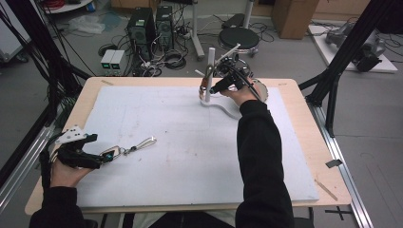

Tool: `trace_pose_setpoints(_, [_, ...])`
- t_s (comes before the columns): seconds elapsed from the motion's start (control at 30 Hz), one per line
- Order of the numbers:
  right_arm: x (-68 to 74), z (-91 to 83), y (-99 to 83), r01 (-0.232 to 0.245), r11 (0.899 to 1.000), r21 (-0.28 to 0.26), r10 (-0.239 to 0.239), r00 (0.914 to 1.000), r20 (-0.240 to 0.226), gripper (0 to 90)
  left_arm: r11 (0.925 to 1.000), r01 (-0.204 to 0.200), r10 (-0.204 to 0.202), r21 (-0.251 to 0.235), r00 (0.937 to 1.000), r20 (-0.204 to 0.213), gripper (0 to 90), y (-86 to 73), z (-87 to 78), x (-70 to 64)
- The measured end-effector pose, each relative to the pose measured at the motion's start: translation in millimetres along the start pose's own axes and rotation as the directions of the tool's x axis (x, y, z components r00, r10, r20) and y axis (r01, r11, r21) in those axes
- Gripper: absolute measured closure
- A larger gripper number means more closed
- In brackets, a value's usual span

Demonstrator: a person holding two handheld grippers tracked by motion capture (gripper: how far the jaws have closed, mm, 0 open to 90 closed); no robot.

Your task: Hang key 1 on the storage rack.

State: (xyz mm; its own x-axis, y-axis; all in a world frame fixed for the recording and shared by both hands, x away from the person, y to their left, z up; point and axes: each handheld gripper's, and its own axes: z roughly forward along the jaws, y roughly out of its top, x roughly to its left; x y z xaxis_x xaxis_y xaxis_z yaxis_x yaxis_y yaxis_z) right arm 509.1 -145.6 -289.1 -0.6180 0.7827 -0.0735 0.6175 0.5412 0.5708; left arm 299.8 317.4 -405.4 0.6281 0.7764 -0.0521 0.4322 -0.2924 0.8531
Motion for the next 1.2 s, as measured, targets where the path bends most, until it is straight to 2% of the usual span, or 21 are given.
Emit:
trace_pose_setpoints(0.13, [-3.8,-1.3,-1.4,-0.024,1.0,-0.006,0.025,0.9994,0.026,9.9,1.0,0.003,-0.003,-0.003,1.0,-0.003,2.1,-0.1,0.1,-0.2])
trace_pose_setpoints(0.17, [-6.3,-3.2,-1.8,-0.044,0.999,-0.015,0.043,0.999,-0.008,2.8,1.0,0.002,-0.002,-0.003,1.0,-0.006,2.0,-0.1,0.4,-0.1])
trace_pose_setpoints(0.23, [-6.4,-2.7,-2.3,-0.056,0.998,-0.009,0.055,0.9982,-0.022,0.6,1.0,0.001,-0.001,0.001,0.9999,-0.015,2.0,-0.2,0.7,-0.2])
trace_pose_setpoints(0.27, [-6.1,-2.7,-3.3,-0.057,0.998,0.011,0.057,0.9974,-0.043,0.6,1.0,0.002,-0.002,0.001,0.9999,-0.014,2.0,-0.1,0.8,-0.2])
trace_pose_setpoints(0.37, [-4.2,-3.2,-5.2,-0.026,0.999,0.025,0.026,0.9995,-0.019,0.6,1.0,0.0,0.0,0.002,0.9999,-0.013,2.0,-0.1,0.8,-0.1])
trace_pose_setpoints(0.43, [-4.1,-5.7,-5.9,-0.024,0.999,0.028,0.025,0.9993,-0.029,0.7,1.0,0.0,0.0,0.0,0.9999,-0.013,2.0,-0.1,0.6,-0.2])
trace_pose_setpoints(0.47, [-4.4,-8.9,-6.3,-0.011,1.0,0.007,0.012,0.9995,-0.03,0.7,1.0,0.0,0.0,-0.001,0.9999,-0.012,2.1,-0.1,0.5,-0.2])
trace_pose_setpoints(0.53, [-4.4,-11.0,-6.8,-0.005,1.0,0.0,0.005,0.9993,-0.036,0.7,1.0,0.0,-0.001,-0.002,0.9999,-0.012,2.0,-0.1,0.3,-0.1])
trace_pose_setpoints(0.57, [-3.9,-17.3,-10.0,-0.015,1.0,-0.023,0.014,0.9987,-0.049,0.7,1.0,0.003,-0.003,-0.003,0.9999,-0.013,2.1,-0.2,0.3,-0.2])
trace_pose_setpoints(0.63, [-3.4,-19.9,-12.0,-0.014,0.999,-0.037,0.012,0.9984,-0.056,0.7,1.0,0.003,-0.003,-0.003,0.9999,-0.012,2.0,-0.2,0.1,-0.1])
trace_pose_setpoints(0.67, [-2.7,-22.9,-15.4,-0.007,0.998,-0.067,0.004,0.9988,-0.048,0.7,1.0,0.003,-0.003,-0.003,0.9999,-0.012,2.0,-0.1,0.2,-0.2])
trace_pose_setpoints(0.73, [-2.4,-28.9,-23.5,-0.004,0.996,-0.087,0.001,0.9993,-0.038,0.7,1.0,0.0,0.0,0.0,0.9999,-0.012,2.0,-0.1,0.3,-0.3])
trace_pose_setpoints(0.8, [-2.2,-30.3,-25.2,-0.006,0.996,-0.087,0.003,0.9995,-0.031,0.7,1.0,0.001,-0.001,0.0,0.9999,-0.011,2.0,0.0,0.4,-0.7])
trace_pose_setpoints(0.93, [-3.9,-39.9,-35.7,-0.022,0.991,-0.129,0.018,0.9994,-0.028,0.7,1.0,0.001,-0.001,0.0,0.9999,-0.011,2.0,0.0,0.5,-1.0])
trace_pose_setpoints(1.2, [-8.8,-52.5,-62.5,-0.03,0.984,-0.175,0.03,0.9996,-0.002,0.7,1.0,0.002,-0.002,0.003,0.9999,-0.013,2.1,-0.1,0.7,-1.5])
